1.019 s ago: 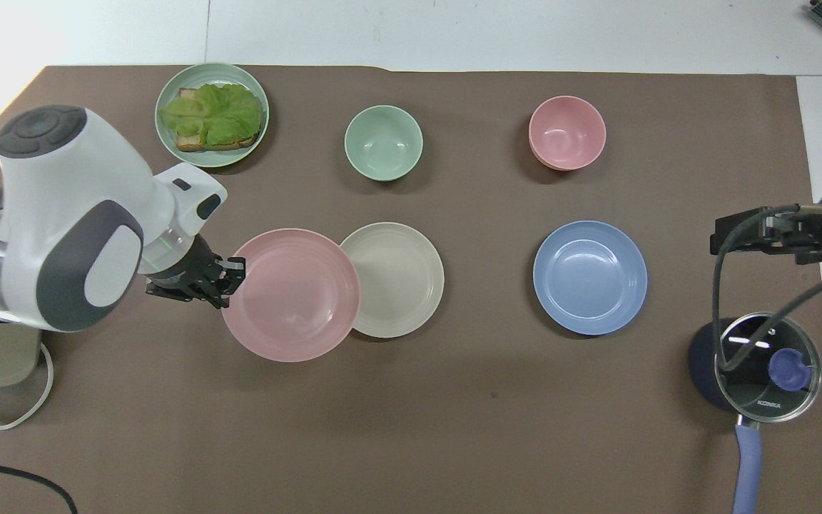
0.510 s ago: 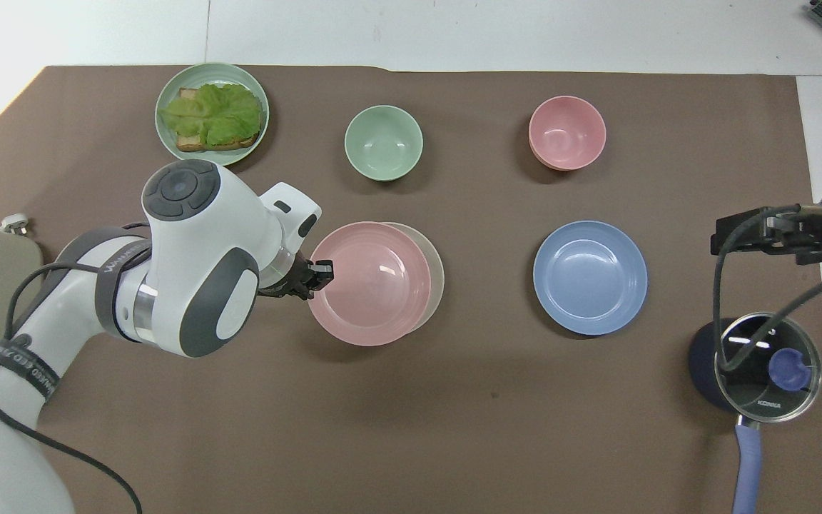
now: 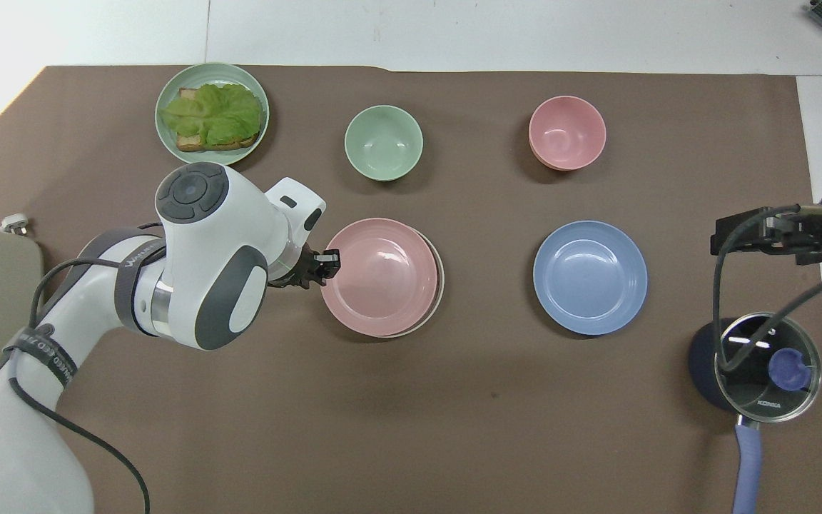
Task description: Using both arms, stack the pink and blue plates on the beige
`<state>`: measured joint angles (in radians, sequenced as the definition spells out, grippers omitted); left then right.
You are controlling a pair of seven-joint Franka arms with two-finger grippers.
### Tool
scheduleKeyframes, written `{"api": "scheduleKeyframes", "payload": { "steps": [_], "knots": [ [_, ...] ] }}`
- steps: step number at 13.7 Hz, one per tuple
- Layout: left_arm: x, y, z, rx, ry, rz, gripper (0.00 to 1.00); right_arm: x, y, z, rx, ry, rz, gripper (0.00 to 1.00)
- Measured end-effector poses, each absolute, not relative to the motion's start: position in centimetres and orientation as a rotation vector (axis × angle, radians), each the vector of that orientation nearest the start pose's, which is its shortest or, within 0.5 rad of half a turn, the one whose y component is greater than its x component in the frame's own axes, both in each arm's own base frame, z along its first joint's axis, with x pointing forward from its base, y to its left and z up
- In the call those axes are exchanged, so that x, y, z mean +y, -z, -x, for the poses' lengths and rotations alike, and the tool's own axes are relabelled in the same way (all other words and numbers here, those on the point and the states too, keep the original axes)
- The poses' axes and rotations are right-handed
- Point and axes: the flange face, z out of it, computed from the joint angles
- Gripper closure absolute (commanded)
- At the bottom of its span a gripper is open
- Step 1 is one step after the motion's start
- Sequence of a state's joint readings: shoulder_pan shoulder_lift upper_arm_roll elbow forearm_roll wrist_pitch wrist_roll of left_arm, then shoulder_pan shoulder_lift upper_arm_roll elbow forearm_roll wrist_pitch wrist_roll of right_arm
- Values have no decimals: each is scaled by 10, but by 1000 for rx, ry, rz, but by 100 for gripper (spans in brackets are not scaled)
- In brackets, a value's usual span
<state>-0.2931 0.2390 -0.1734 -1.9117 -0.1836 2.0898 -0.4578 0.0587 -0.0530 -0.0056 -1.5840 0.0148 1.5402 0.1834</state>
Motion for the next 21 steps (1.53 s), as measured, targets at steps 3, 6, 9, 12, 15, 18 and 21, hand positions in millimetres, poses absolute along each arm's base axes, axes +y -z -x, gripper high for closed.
{"api": "scheduleKeyframes", "payload": {
  "steps": [3,6,9,12,15,18,21],
  "knots": [
    [-276,-370,-536,-145,-234,3279,0,30,-645,-534,203,12,3119,0],
    [-248,-373,-550,-177,-186,3248,0,30,-645,-534,203,12,3119,0],
    [-190,-402,-580,-163,-55,3234,0,29,-645,-534,205,12,3119,0],
    [-119,-461,-594,-81,39,3238,0,24,-644,-534,201,11,3119,0],
    [-57,-549,-586,28,96,3227,0,22,-645,-535,186,15,3120,0],
    [-44,-602,-572,28,197,3214,0,22,-646,-537,186,53,3117,0],
    [-39,-614,-566,16,225,3208,0,20,-637,-543,184,92,3114,0]
  ]
}}
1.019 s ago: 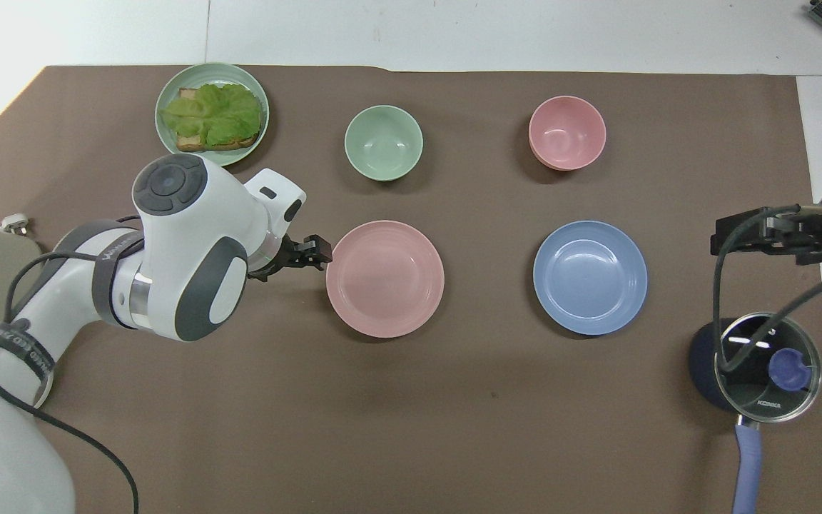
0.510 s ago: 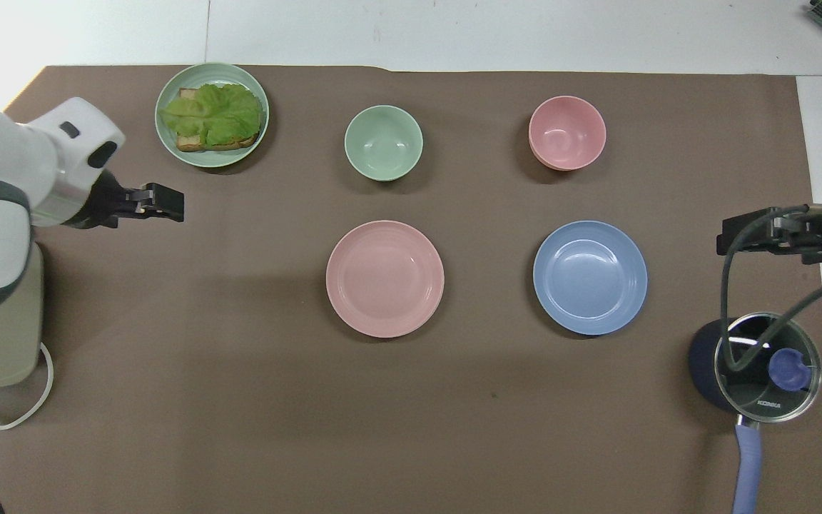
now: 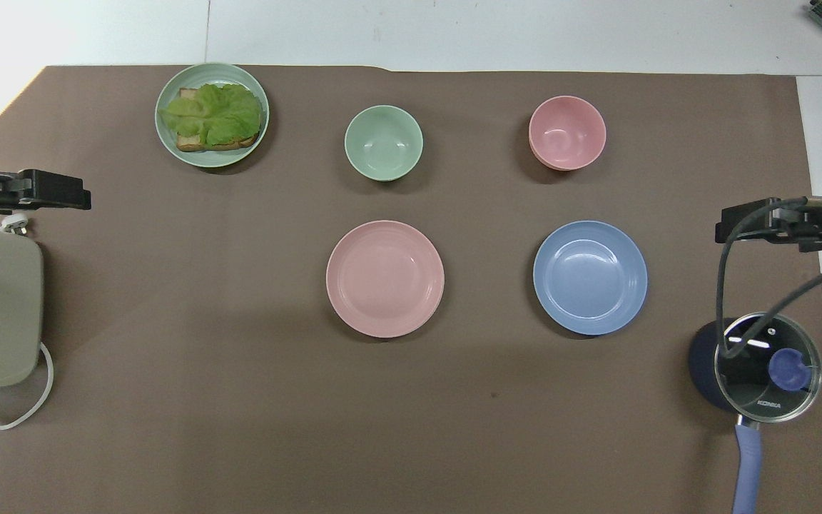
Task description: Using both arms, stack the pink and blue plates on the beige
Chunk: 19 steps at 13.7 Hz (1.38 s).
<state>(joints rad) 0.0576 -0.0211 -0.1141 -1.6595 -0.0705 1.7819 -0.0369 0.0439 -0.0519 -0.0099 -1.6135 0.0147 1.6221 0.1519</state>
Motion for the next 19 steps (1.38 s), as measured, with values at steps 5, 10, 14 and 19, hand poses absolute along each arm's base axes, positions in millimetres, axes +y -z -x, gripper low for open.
{"api": "scheduleKeyframes", "payload": {
  "steps": [5,10,14,19],
  "knots": [
    [-36,-612,-566,7,212,3208,0,-1,-562,-567,77,127,3122,0],
    [-36,-612,-566,7,210,3208,0,-12,-438,-574,62,60,3128,0],
    [-36,-612,-565,7,210,3208,0,-23,-380,-558,86,-32,3124,9],
    [-37,-610,-564,13,185,3206,0,-41,-342,-561,67,17,3051,22]
  ]
}}
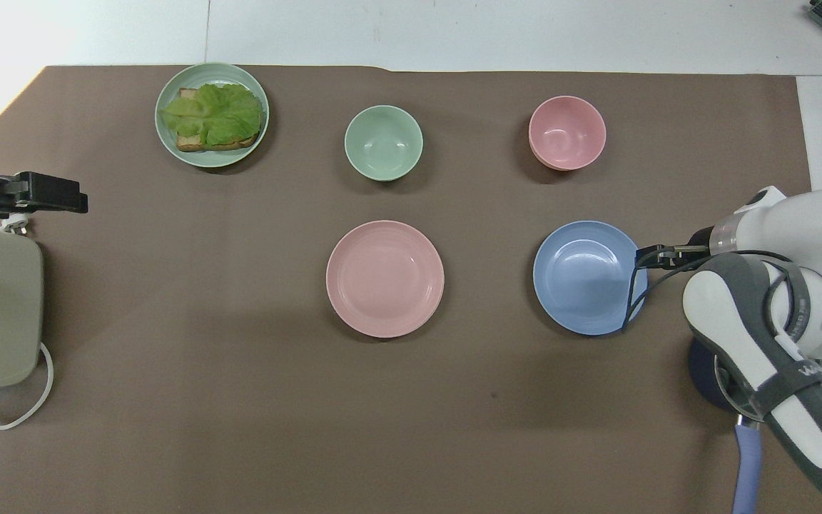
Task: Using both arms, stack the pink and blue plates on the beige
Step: 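Reach the right gripper to the blue plate rim and grasp it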
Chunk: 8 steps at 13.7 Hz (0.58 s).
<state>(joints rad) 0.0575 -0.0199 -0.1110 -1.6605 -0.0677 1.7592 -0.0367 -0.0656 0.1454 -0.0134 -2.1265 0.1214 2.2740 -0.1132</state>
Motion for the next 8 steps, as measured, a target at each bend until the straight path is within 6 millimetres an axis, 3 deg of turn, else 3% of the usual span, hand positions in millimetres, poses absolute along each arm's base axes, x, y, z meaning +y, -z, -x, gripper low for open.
{"api": "scheduleKeyframes", "payload": {
  "steps": [3,5,7,8],
  "knots": [
    [-40,-607,-560,36,128,3177,0,-43,-320,-562,93,-10,2975,27],
    [-39,-605,-559,40,104,3165,0,-43,-307,-563,58,-7,2921,36],
    [-36,-605,-557,34,87,3159,0,-43,-301,-563,51,-14,2913,57],
    [-34,-604,-557,31,76,3154,0,-43,-302,-563,51,-14,2912,72]
  ]
}}
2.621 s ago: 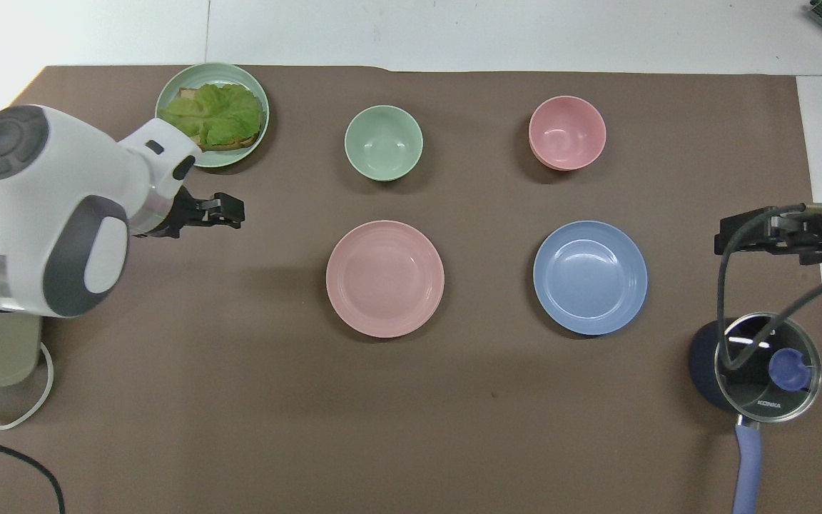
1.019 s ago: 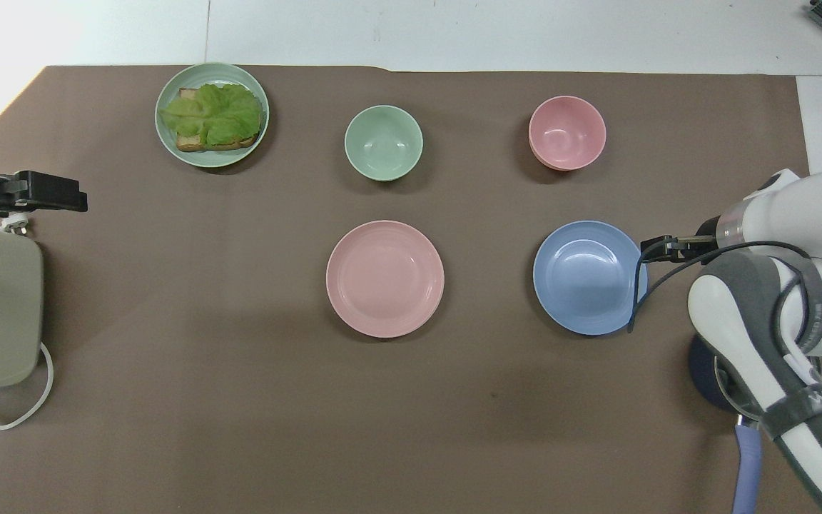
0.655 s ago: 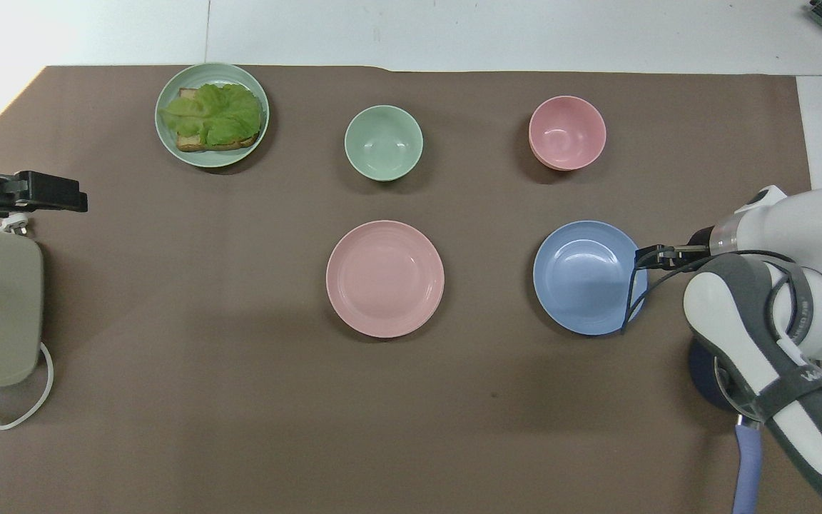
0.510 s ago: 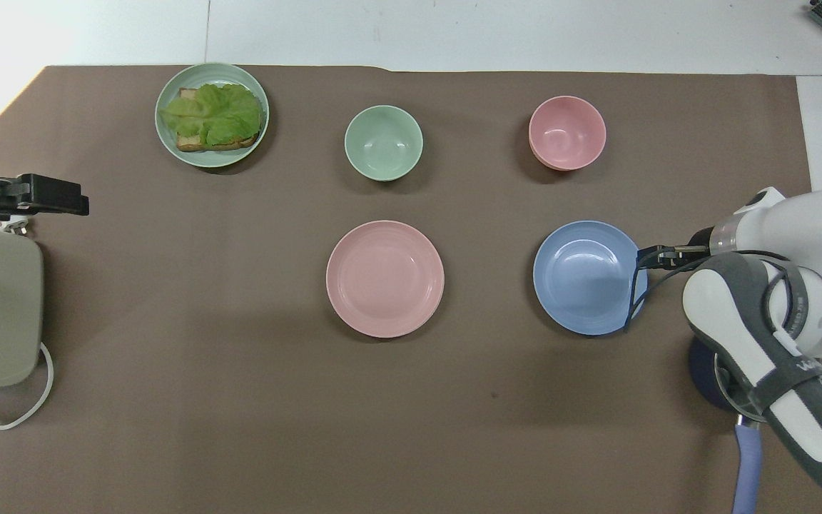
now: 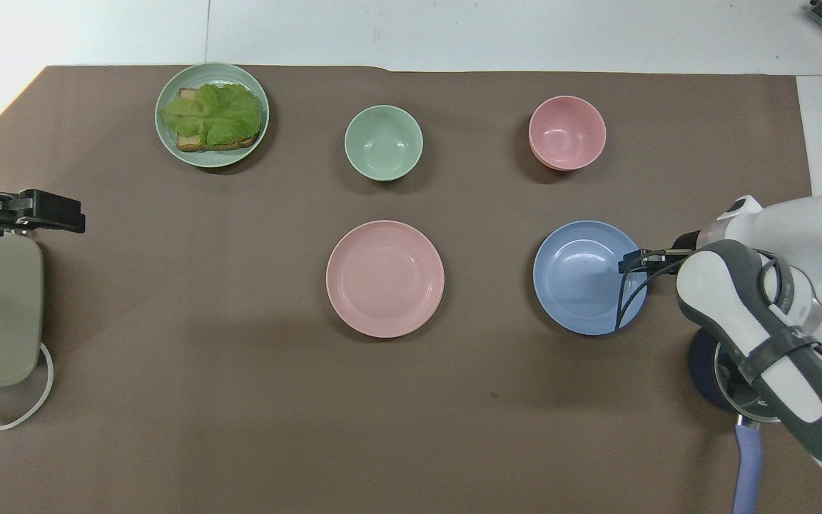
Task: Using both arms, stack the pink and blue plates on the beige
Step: 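Reach the right gripper to the blue plate rim and grasp it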
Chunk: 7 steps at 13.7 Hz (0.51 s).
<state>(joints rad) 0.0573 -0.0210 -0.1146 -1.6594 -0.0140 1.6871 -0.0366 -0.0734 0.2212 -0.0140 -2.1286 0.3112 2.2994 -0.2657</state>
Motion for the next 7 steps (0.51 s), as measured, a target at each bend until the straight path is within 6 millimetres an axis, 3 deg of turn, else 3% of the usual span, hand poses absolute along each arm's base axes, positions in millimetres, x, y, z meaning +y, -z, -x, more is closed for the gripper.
{"api": "scheduleKeyframes", "payload": {
  "steps": [1,2,7],
  "knots": [
    [-32,-604,-556,29,70,3149,0,-43,-301,-563,52,-14,2912,92],
    [-31,-605,-556,27,69,3145,0,-43,-301,-563,52,-14,2912,100],
    [-31,-608,-555,26,77,3143,0,-44,-306,-564,55,-6,2909,100]
  ]
}}
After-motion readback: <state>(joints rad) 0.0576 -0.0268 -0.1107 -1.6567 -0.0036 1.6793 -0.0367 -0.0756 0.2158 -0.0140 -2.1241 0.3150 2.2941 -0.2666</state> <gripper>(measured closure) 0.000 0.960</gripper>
